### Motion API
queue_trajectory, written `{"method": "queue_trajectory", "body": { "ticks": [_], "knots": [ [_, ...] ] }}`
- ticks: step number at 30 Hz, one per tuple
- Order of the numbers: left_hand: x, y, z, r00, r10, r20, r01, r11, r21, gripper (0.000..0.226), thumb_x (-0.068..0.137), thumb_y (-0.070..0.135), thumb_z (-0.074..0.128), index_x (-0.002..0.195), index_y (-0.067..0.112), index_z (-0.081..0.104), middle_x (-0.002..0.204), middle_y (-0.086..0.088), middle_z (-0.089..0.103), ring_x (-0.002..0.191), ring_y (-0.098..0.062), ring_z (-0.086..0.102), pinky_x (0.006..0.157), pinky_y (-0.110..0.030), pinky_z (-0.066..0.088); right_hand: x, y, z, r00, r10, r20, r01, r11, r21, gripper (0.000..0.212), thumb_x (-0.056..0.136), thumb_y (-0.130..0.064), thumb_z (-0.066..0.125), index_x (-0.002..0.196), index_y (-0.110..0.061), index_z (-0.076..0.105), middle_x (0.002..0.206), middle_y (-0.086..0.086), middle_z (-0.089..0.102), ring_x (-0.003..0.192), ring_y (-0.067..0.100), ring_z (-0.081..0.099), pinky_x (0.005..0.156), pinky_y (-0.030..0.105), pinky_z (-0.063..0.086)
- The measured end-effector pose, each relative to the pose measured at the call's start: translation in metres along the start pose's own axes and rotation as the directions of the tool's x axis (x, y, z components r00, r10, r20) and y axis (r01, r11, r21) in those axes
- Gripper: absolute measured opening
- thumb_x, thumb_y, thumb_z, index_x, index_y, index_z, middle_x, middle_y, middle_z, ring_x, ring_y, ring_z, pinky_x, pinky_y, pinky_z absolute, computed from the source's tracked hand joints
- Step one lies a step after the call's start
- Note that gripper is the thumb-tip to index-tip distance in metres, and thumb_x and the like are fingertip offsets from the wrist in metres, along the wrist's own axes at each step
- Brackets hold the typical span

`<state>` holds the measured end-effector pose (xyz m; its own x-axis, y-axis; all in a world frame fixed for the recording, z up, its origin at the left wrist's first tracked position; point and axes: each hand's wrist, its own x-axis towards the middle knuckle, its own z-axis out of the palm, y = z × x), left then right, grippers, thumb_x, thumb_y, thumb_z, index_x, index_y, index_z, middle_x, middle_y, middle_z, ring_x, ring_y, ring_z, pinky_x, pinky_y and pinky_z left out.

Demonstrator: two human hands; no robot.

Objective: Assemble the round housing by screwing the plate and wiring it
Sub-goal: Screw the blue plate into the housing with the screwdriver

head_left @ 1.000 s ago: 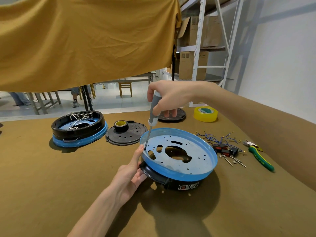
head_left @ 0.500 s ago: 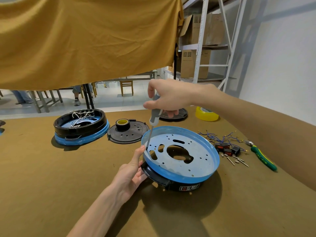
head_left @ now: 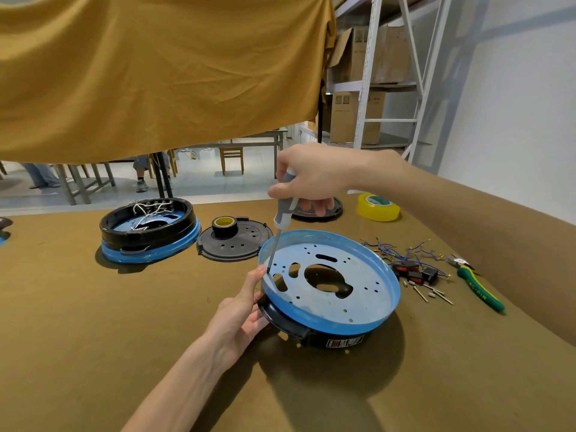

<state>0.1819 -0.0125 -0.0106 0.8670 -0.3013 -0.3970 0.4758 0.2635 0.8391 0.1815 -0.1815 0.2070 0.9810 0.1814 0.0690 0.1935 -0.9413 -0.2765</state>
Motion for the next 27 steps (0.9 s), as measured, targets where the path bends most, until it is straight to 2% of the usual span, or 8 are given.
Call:
{"method": "queue_trajectory", "body": {
  "ticks": [2,5,9,11,13,17,22,27],
  "knots": [
    [0.0,0.0,0.0,1.0,0.002,0.004,-0.002,1.0,0.002,0.078,0.061,0.054,0.085,0.117,0.006,0.061,0.115,-0.013,0.075,0.103,-0.028,0.075,0.09,-0.044,0.062,0.001,0.0,0.001,1.0,-0.011,0.018,0.011,1.0,0.001,0.027,0.098,-0.036,0.067,0.111,-0.019,0.05,0.065,0.002,0.073,0.045,0.011,0.066,0.042,0.021,0.05],
    [0.001,0.001,-0.001,1.0,-0.003,0.009,0.004,1.0,-0.007,0.08,0.061,0.053,0.087,0.12,0.006,0.059,0.118,-0.013,0.073,0.103,-0.028,0.075,0.089,-0.045,0.062,0.001,0.002,-0.002,0.997,-0.025,0.071,0.02,0.998,0.06,0.034,0.093,-0.02,0.072,0.117,-0.02,0.049,0.067,0.001,0.072,0.049,0.01,0.068,0.047,0.021,0.053],
    [0.001,0.0,-0.001,1.0,-0.001,-0.002,0.001,1.0,-0.016,0.079,0.058,0.053,0.087,0.115,0.006,0.059,0.112,-0.012,0.075,0.101,-0.027,0.075,0.084,-0.042,0.063,0.005,0.002,0.002,1.0,-0.023,0.006,0.023,1.0,0.003,0.027,0.097,-0.035,0.07,0.111,-0.023,0.05,0.061,0.0,0.072,0.048,0.011,0.069,0.045,0.021,0.053],
    [0.002,0.0,-0.002,1.0,0.001,-0.003,-0.001,1.0,-0.015,0.083,0.053,0.054,0.088,0.114,0.006,0.06,0.109,-0.012,0.076,0.098,-0.027,0.076,0.086,-0.044,0.063,0.004,0.002,0.0,0.998,-0.043,0.051,0.04,0.998,0.055,0.028,0.094,-0.025,0.073,0.111,-0.026,0.051,0.075,0.0,0.07,0.052,0.008,0.069,0.05,0.022,0.055],
    [0.002,0.0,-0.002,1.0,0.003,-0.002,-0.003,1.0,-0.012,0.084,0.052,0.055,0.089,0.114,0.006,0.06,0.112,-0.012,0.075,0.097,-0.026,0.077,0.088,-0.044,0.063,0.003,0.003,-0.002,0.996,-0.053,0.065,0.048,0.996,0.073,0.026,0.093,-0.02,0.074,0.107,-0.025,0.054,0.071,0.0,0.072,0.052,0.01,0.069,0.051,0.023,0.056],
    [0.002,0.0,-0.002,1.0,-0.001,-0.007,0.001,1.0,-0.021,0.077,0.056,0.053,0.088,0.112,0.008,0.06,0.113,-0.011,0.073,0.097,-0.026,0.076,0.079,-0.041,0.064,0.007,0.002,0.004,0.999,-0.041,0.002,0.041,0.999,-0.002,0.024,0.095,-0.038,0.071,0.102,-0.022,0.054,0.067,0.004,0.074,0.051,0.018,0.07,0.047,0.026,0.055],
    [0.003,0.0,-0.002,1.0,-0.003,-0.001,0.003,1.0,-0.014,0.079,0.056,0.053,0.088,0.113,0.007,0.06,0.112,-0.011,0.074,0.098,-0.026,0.076,0.085,-0.043,0.063,0.003,0.004,-0.008,0.989,0.017,0.146,-0.029,0.997,0.075,0.038,0.09,-0.02,0.078,0.116,-0.016,0.051,0.079,0.011,0.075,0.057,0.021,0.073,0.052,0.027,0.058],
    [0.004,0.0,-0.002,1.0,0.007,-0.004,-0.007,1.0,-0.01,0.083,0.05,0.055,0.087,0.114,0.008,0.061,0.111,-0.01,0.075,0.099,-0.027,0.076,0.085,-0.043,0.063,0.002,0.002,-0.005,0.998,0.013,0.057,-0.011,0.999,-0.042,0.038,0.094,-0.04,0.073,0.101,-0.005,0.059,0.063,0.006,0.074,0.046,0.018,0.068,0.043,0.024,0.053]
  ]
}}
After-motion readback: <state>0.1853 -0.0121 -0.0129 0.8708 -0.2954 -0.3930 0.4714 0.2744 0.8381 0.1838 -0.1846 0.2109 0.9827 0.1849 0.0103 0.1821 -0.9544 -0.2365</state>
